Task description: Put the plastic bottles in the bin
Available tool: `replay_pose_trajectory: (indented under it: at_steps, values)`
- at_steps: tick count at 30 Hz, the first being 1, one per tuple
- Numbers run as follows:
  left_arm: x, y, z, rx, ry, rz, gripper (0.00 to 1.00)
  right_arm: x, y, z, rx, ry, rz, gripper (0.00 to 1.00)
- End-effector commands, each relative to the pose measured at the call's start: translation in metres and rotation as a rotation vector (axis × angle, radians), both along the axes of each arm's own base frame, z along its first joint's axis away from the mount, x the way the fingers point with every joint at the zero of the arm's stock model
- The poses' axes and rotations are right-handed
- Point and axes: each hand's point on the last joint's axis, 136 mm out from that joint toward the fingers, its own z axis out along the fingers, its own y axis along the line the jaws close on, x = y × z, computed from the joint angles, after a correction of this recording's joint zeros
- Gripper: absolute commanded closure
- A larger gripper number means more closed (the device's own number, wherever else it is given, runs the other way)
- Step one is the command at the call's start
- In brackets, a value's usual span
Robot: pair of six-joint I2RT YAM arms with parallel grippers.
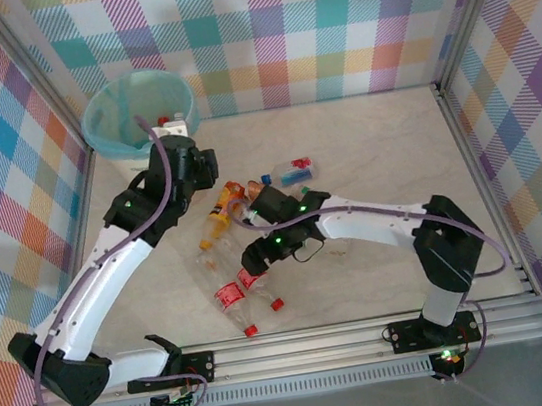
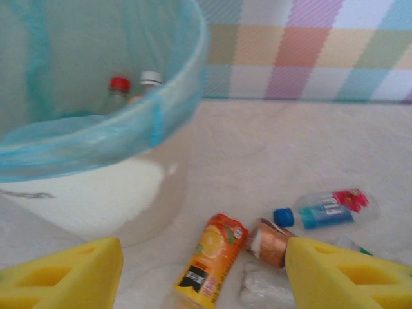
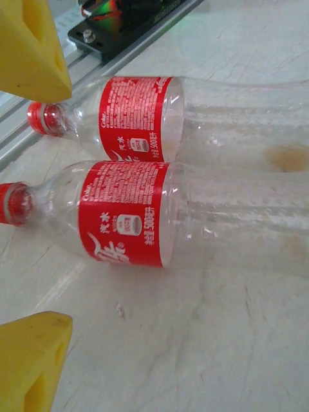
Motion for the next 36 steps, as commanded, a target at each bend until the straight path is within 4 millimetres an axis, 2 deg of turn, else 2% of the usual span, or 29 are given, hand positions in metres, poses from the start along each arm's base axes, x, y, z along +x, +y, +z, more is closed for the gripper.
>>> replay_pose_trajectory:
  at_steps: [1,14,20,29,36]
  values:
    - [-0.003,0.023,0.011,0.03,-0.04,0.066,0.32,0.001,0.013,-0.002,-0.006,0.0,-0.001,0.14]
    - [-0.009,0.039,0.006,0.032,-0.025,0.09,0.32,0.002,0.027,-0.039,-0.103,0.06,0.056,0.09]
    - [-0.007,0.038,0.003,0.023,-0.018,0.084,0.32,0.005,0.023,-0.052,-0.156,0.061,0.041,0.1]
    - [-0.006,0.041,0.0,0.021,-0.008,0.093,0.32,0.009,0.014,-0.061,-0.211,0.05,0.019,0.19]
    - [-0.006,0.042,0.002,0.018,-0.009,0.091,0.32,0.012,0.014,-0.069,-0.228,0.055,0.013,0.16]
